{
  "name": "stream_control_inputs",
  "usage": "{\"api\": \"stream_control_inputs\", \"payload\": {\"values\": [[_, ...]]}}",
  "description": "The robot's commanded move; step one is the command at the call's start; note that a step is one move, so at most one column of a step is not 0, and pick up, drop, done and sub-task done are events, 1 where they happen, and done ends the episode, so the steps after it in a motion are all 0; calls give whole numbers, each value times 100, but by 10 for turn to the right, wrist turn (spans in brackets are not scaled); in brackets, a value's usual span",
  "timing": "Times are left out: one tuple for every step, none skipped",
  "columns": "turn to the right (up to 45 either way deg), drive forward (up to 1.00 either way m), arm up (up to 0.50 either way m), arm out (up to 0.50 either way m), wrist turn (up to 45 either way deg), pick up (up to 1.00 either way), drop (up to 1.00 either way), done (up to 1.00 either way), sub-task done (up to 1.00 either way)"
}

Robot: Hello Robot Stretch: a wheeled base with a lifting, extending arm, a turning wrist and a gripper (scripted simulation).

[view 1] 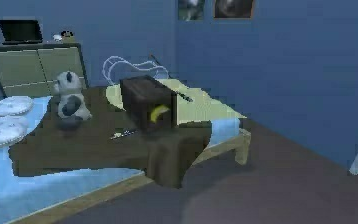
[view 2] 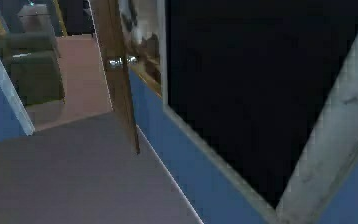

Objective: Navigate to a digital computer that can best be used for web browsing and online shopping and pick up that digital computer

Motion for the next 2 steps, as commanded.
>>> {"api": "stream_control_inputs", "payload": {"values": [[450,0,0,0,0,0,0,0,0],[210,0,0,0,0,0,0,0,0]]}}
